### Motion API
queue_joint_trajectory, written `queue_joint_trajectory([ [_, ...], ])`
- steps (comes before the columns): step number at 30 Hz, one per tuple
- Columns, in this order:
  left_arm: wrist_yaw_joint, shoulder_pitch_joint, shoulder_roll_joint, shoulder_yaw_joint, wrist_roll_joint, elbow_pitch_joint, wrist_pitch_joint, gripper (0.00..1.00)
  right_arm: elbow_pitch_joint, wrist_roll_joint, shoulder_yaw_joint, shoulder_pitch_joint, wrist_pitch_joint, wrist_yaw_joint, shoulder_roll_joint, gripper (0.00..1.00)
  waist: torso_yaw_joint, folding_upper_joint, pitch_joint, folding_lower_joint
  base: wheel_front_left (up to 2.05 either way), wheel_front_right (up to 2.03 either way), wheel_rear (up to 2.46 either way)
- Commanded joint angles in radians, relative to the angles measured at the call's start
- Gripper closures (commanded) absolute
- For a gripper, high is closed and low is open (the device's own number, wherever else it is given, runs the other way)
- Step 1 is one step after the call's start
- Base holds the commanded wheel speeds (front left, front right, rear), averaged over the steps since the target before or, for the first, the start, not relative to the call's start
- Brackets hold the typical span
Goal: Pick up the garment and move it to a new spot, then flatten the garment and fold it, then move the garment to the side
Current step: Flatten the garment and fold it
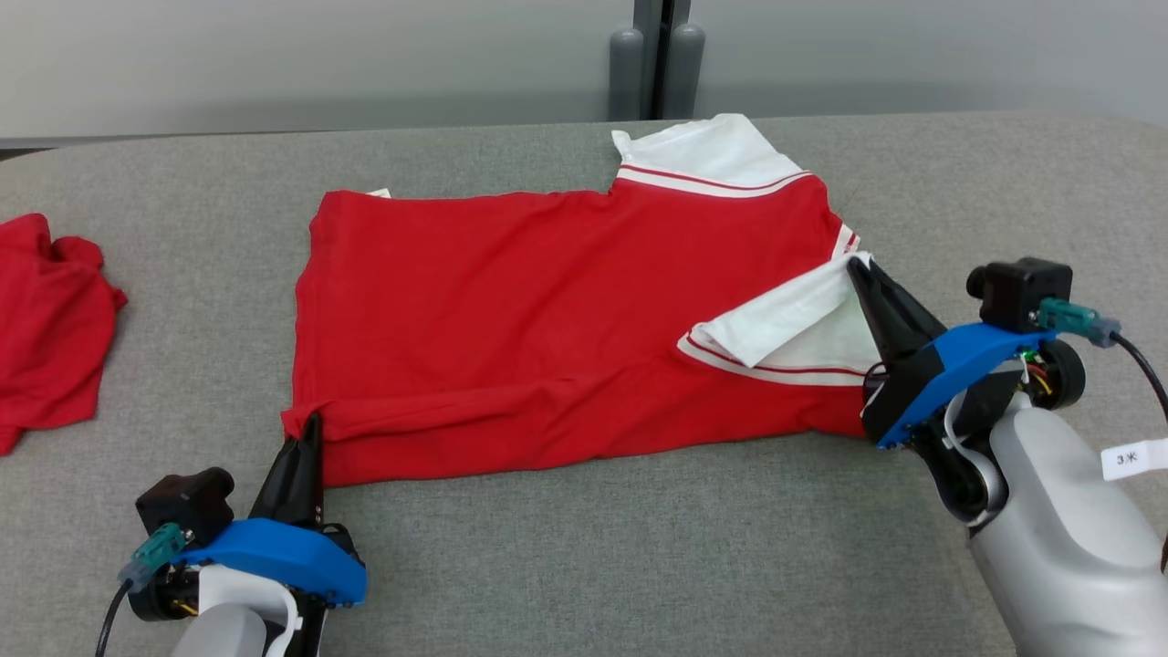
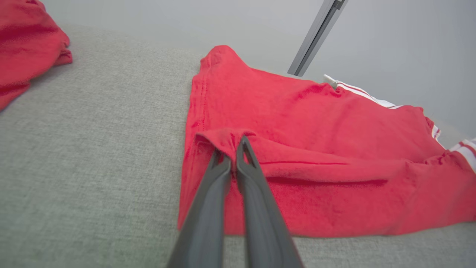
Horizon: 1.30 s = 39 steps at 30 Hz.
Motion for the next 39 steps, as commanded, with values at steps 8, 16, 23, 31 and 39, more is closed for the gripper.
queue_joint_trajectory([
  [8,-0.008,-0.085,0.006,-0.028,-0.014,0.060,-0.015,0.91,0.213,0.020,0.062,-0.158,-0.075,0.000,0.017,0.57,0.014,-0.0002,0.034,-0.0001,0.00,0.00,0.00],
  [16,-0.006,-0.050,-0.005,-0.028,0.005,0.090,-0.035,0.00,0.298,0.051,0.139,-0.118,-0.183,0.000,-0.024,0.00,0.018,-0.0002,-0.005,-0.0001,0.00,0.00,0.00],
  [23,0.027,0.045,-0.012,-0.006,0.021,0.075,-0.041,0.00,0.289,0.073,0.187,0.004,-0.217,0.000,-0.083,0.00,0.012,-0.0002,-0.039,-0.0001,0.00,0.00,0.00],
  [31,0.043,0.060,-0.005,0.004,0.027,0.079,-0.042,0.00,0.289,0.063,0.219,0.061,-0.214,0.000,-0.093,0.00,-0.004,-0.0002,-0.036,-0.0001,0.00,0.00,0.00],
  [39,0.033,0.000,-0.009,-0.011,0.021,0.152,-0.028,0.00,0.354,0.049,0.218,0.018,-0.210,0.000,-0.051,0.00,-0.005,-0.0002,-0.008,-0.0001,0.00,0.00,0.00],
])
